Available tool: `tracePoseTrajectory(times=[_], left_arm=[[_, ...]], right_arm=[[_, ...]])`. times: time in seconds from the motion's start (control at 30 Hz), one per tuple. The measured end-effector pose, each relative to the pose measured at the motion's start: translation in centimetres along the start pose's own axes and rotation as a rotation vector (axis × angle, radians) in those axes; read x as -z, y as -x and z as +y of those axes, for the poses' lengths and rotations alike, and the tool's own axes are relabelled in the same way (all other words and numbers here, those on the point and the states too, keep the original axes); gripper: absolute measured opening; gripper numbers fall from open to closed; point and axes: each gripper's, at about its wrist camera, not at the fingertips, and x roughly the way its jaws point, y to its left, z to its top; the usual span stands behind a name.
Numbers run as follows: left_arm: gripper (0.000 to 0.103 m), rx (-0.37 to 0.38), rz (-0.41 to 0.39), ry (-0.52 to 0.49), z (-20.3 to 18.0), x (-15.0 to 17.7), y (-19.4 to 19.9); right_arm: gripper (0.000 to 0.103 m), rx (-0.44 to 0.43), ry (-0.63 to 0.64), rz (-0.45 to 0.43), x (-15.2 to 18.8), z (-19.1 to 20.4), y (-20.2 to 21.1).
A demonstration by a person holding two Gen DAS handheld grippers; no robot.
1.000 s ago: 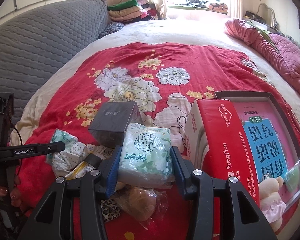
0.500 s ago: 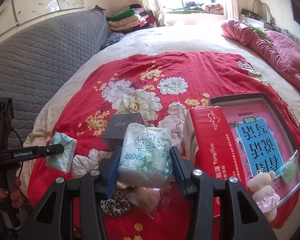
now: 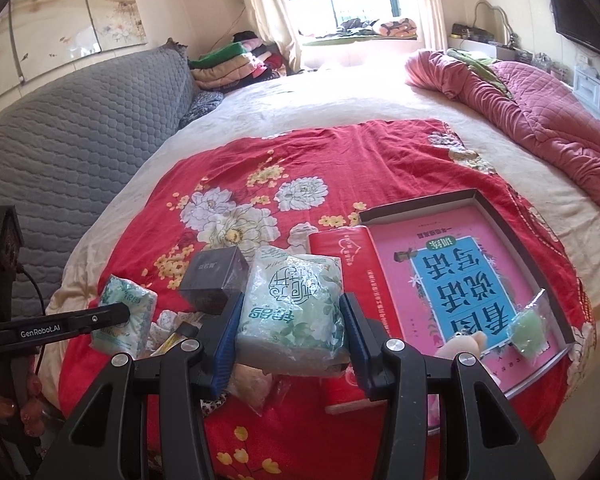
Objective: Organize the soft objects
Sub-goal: 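Carry both tissue packs in the two tools over to the pink tray, then lower both tissue packs onto the tray beside the sponge and open both tools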
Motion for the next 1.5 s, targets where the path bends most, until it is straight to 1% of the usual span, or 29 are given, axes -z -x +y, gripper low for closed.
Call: tracePoseTrajectory(times=[0.27, 0.6, 0.73, 0.9, 1.03, 1.13, 1.3, 1.5], left_arm=[[0.024, 0.052, 0.017, -0.092, -6.2, 0.5, -1.2], [0.024, 0.133, 0.082, -0.246, -15.2, 2.0, -4.6], [0.024, 0.154, 0.114, -0.310, -18.9, 2.8, -6.3], [0.024, 0.152, 0.161, -0.370, -22.3, 3.7, -9.0], [0.024, 0.142, 0.193, -0.408, -24.0, 4.4, -10.9], [0.024, 0.140, 0.220, -0.415, -24.7, 4.7, -12.2], [0.025, 0.131, 0.232, -0.413, -25.1, 4.6, -13.5], [0.025, 0.113, 0.256, -0.416, -25.6, 4.3, -15.3]], right_arm=[[0.049, 0.077, -0.083, -0.042, 0.4, -6.0, 2.9], [0.049, 0.173, -0.173, -0.013, 3.6, -13.7, 4.9], [0.049, 0.170, -0.183, 0.020, 4.9, -15.5, 4.9], [0.049, 0.154, -0.153, 0.068, 6.2, -15.8, 3.8], [0.049, 0.144, -0.146, 0.110, 7.2, -16.1, 2.2], [0.049, 0.144, -0.141, 0.133, 7.7, -16.4, 1.1], [0.049, 0.145, -0.139, 0.142, 8.2, -17.5, -0.7], [0.049, 0.156, -0.132, 0.138, 8.0, -18.8, -2.5]])
